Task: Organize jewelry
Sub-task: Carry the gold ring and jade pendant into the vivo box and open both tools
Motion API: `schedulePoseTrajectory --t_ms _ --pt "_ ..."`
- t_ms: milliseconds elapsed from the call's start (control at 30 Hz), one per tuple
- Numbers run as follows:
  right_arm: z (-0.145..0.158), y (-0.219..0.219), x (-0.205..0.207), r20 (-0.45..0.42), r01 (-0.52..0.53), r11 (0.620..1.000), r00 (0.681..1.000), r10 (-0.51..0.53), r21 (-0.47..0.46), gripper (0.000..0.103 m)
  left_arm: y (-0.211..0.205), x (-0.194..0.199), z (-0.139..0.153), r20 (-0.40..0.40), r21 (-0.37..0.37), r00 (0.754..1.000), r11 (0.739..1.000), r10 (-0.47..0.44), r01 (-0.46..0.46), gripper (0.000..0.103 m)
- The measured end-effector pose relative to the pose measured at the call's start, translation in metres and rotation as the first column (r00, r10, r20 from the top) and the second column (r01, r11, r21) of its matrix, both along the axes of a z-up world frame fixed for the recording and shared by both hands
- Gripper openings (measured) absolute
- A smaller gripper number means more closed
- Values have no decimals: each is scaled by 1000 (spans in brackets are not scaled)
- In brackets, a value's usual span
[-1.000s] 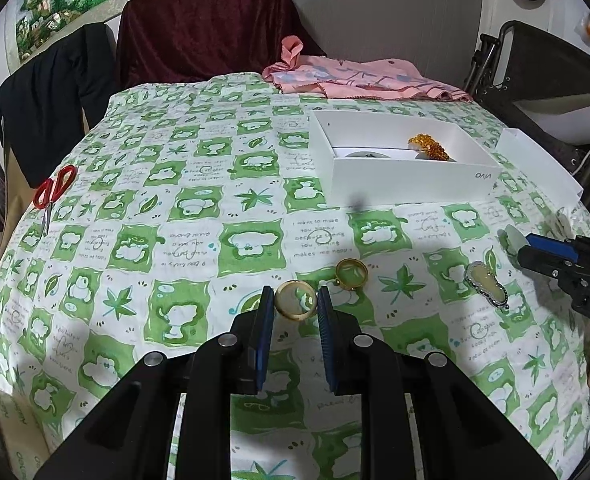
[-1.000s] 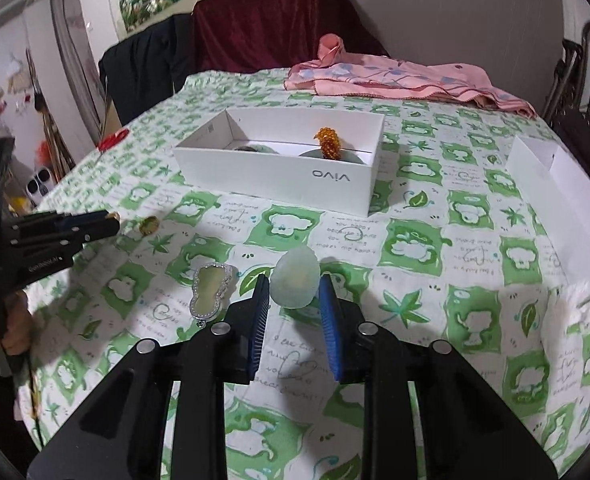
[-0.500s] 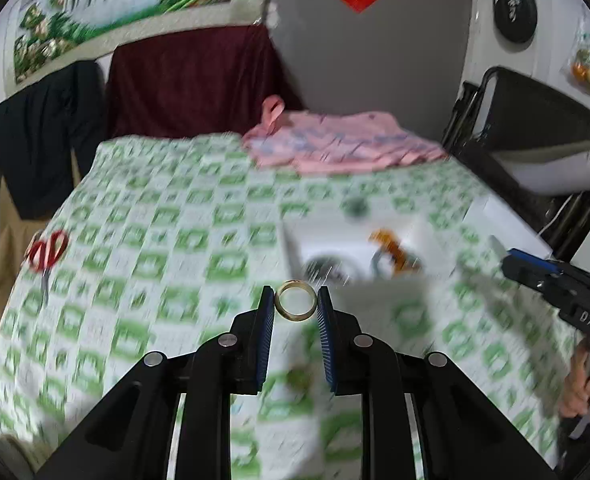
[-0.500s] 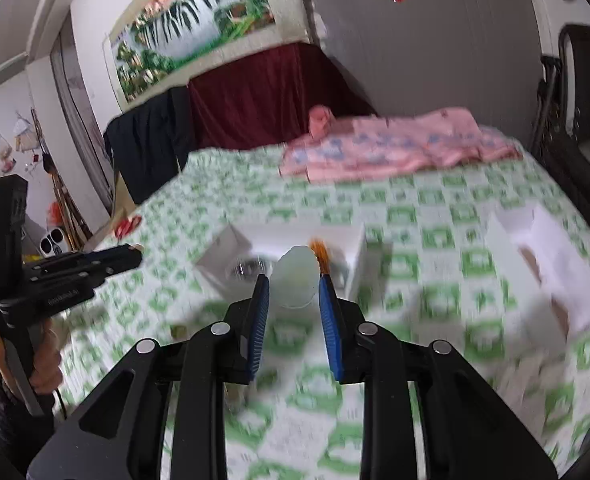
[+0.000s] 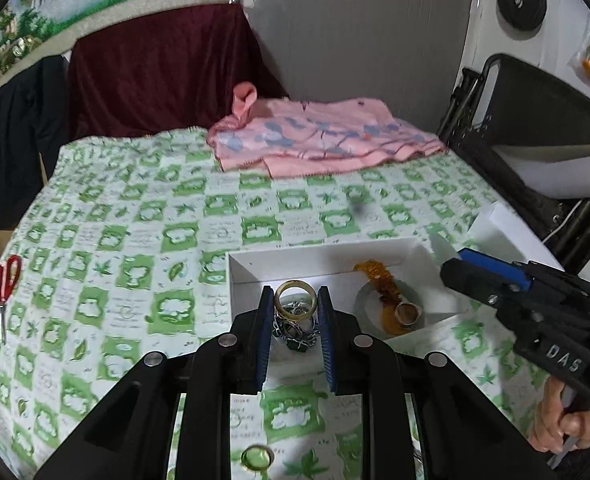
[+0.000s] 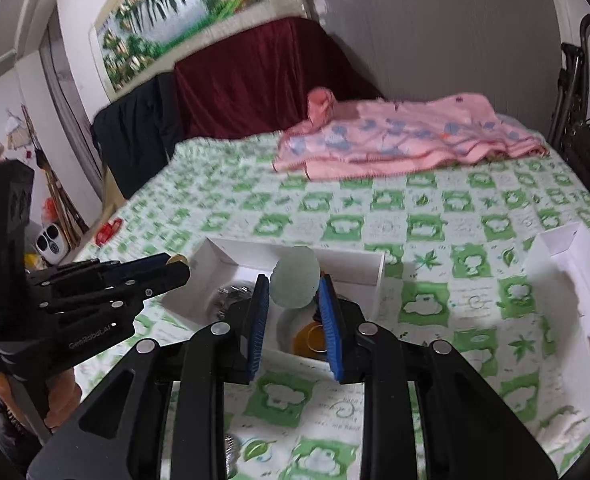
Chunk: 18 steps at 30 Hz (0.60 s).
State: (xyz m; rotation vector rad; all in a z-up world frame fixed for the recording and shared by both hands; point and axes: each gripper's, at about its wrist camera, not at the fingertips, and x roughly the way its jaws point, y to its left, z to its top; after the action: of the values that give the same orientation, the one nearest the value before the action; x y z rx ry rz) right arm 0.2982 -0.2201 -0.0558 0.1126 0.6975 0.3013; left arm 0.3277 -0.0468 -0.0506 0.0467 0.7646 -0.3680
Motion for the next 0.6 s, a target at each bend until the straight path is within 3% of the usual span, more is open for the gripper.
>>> schedulePoseTrajectory --t_ms 133,267,333,600 --pt "-20 1 17 -43 12 1000 999 -13 -21 25 -4 18 -21 -52 -2 999 1000 -6 6 22" --pt "-27 -5 20 -43 16 1000 999 -15 17 28 -4 22 -32 -65 -16 998 1000 -13 12 25" --pt "-26 -8 18 -37 21 999 999 -20 31 29 -3 20 -32 -51 -14 999 1000 -12 11 39" --pt "-18 -14 6 -1 40 997 999 -40 63 42 7 10 -19 12 -25 1000 999 26 -25 58"
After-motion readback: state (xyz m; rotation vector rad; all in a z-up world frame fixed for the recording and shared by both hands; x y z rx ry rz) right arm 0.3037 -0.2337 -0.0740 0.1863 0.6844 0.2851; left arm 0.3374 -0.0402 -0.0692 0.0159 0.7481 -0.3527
